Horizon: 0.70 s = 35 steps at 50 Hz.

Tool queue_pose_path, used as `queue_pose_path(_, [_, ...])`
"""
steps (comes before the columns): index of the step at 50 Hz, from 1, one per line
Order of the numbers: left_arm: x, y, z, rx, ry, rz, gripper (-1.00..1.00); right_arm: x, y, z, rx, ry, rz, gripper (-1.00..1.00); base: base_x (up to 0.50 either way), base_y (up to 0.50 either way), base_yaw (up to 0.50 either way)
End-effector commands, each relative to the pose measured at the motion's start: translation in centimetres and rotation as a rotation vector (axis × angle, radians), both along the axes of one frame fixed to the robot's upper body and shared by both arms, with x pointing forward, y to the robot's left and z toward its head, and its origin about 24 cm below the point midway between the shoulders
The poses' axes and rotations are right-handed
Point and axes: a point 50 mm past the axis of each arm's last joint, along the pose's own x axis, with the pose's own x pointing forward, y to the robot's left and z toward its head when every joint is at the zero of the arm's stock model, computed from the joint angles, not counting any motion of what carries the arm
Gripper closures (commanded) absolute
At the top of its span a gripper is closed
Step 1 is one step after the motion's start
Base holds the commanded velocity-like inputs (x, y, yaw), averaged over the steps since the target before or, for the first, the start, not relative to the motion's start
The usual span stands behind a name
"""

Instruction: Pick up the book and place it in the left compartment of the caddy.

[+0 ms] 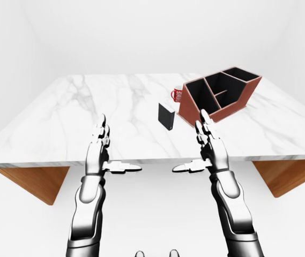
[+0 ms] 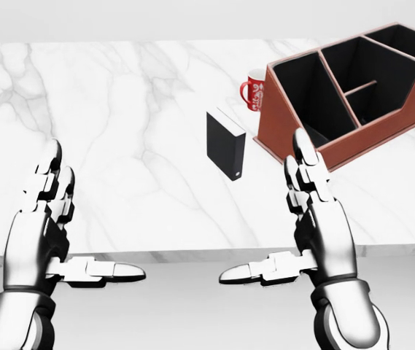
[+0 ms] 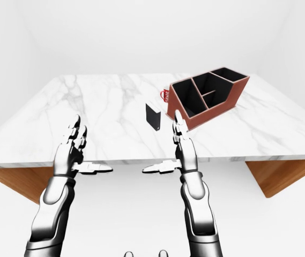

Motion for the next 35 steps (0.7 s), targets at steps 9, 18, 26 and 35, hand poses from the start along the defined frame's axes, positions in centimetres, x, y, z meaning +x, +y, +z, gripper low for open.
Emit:
queue_pose_path(9, [-0.8,0.0,-0.1,-0.016,-0.003,0.005,-1.0,-0.1,0.2,-0.2,0.012,0.008,0.016,-1.0,0.5,0.0,0.0])
queue_pose_path(18, [-1.1,-0.1,-0.7,-0.016,0.021,0.007,-1.0,-0.3,-0.1,-0.5,0.016,0.023,0.011,-1.0,0.5,0.0,0.0])
queue_pose_path(26, [-1.2,-0.2,-0.9,-0.018,0.032,0.007,-1.0,-0.3,-0.1,-0.5,0.018,0.023,0.011,-1.0,0.5,0.0,0.0])
queue_pose_path(35, [-0.9,0.0,-0.9,-0.021,0.032,0.007,-1.0,-0.5,-0.1,-0.5,0.022,0.021,0.016,-1.0,0.5,-0.05,0.0])
